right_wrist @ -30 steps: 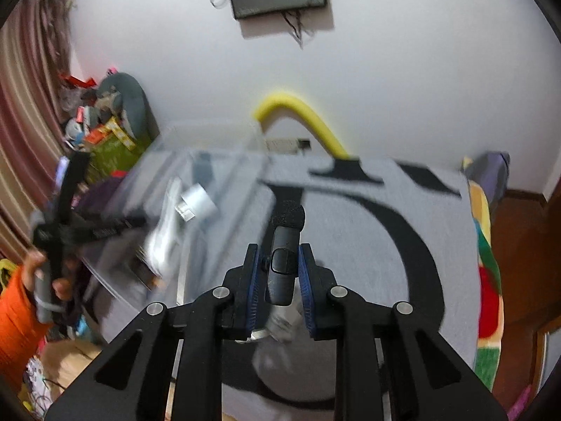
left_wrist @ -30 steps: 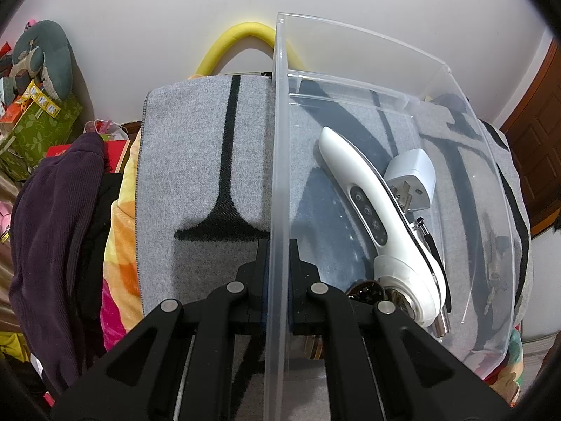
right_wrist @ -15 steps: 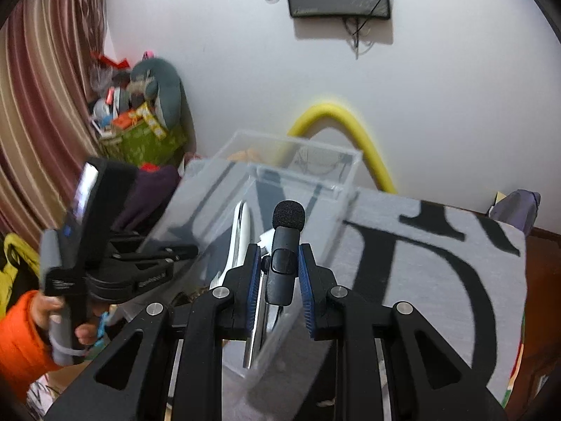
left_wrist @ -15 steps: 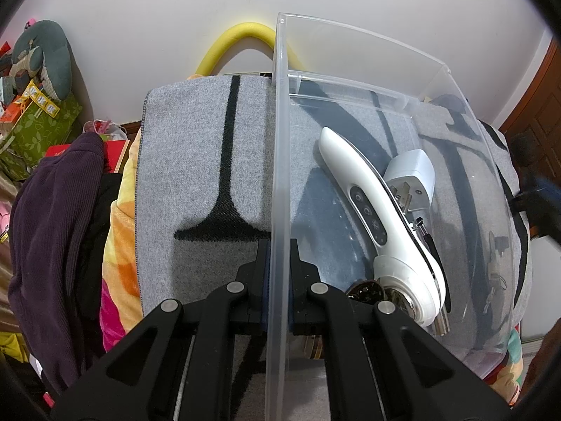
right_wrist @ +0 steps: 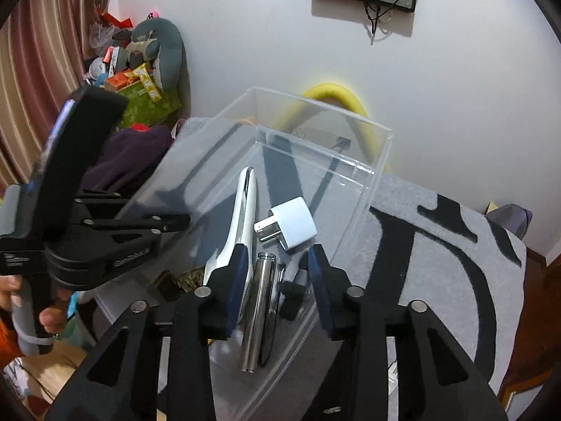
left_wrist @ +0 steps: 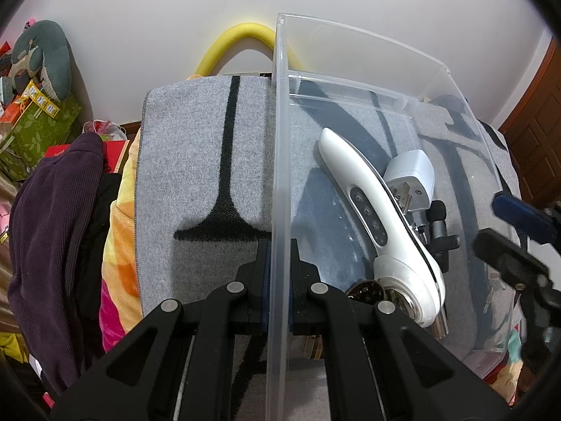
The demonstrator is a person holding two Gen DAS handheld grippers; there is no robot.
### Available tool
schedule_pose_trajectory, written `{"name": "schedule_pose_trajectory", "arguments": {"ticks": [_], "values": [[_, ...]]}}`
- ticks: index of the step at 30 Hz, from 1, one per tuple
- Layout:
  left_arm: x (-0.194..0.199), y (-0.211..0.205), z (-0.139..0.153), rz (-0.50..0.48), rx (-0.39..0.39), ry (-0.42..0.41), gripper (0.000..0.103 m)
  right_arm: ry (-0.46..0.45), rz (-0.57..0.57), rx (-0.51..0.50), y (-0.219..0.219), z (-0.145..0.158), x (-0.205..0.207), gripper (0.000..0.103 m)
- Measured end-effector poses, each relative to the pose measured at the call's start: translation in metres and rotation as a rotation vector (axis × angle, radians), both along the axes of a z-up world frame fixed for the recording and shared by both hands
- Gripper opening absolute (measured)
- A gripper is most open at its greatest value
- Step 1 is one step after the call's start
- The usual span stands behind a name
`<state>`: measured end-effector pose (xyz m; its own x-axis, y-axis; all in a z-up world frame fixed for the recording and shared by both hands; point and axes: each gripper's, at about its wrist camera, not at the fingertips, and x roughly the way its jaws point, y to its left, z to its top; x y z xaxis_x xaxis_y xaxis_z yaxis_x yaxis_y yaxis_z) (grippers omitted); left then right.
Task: Organize rigid objects
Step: 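Carry the black microphone into the box and open the right tool, then grasp the black USB adapter with the right tool and lift it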
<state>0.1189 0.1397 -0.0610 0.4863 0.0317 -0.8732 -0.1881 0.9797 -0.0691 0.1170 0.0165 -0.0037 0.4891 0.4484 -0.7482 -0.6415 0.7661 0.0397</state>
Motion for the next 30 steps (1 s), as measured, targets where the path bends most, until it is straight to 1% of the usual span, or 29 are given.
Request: {"name": "schedule_pose_trajectory", "arguments": {"ticks": [5,7,9,13,15,18,20,27,30], "values": [[0.000,0.000,0.000,0.000,-0.001,-0.001,0.005,-0.025,-0.029,0.043,-0.023,0.019,-0.001,0.036],[0.001,0.000,0.000,0.000,-0.001,0.000,0.005,-0.043,-0.057,0.061,-0.037,0.029,0.000,0.042],[0.000,0.000,0.000,-0.001,0.000,0.000,0.005,-0.062,-0.089,0.080,-0.054,0.035,0.002,0.052],[0.000,0.000,-0.001,0.000,0.001,-0.001,0.005,-0.098,-0.172,0.073,-0.084,0.044,0.008,0.055],[0.001,0.000,-0.001,0.000,0.002,-0.001,0.005,-0.092,-0.214,0.071,-0.100,0.041,0.013,0.056],[0.001,0.000,-0.001,-0.001,0.003,0.000,0.005,-0.054,-0.277,0.067,-0.122,0.028,0.022,0.056],[0.001,0.000,-0.001,-0.001,0.005,0.000,0.005,-0.007,-0.302,0.066,-0.133,0.014,0.027,0.056],[0.000,-0.001,-0.001,0.000,0.013,0.001,0.005,0.205,-0.362,0.068,-0.158,-0.054,0.035,0.056],[0.000,-0.001,0.000,0.000,0.014,0.001,0.005,0.269,-0.366,0.091,-0.161,-0.073,0.037,0.056]]}}
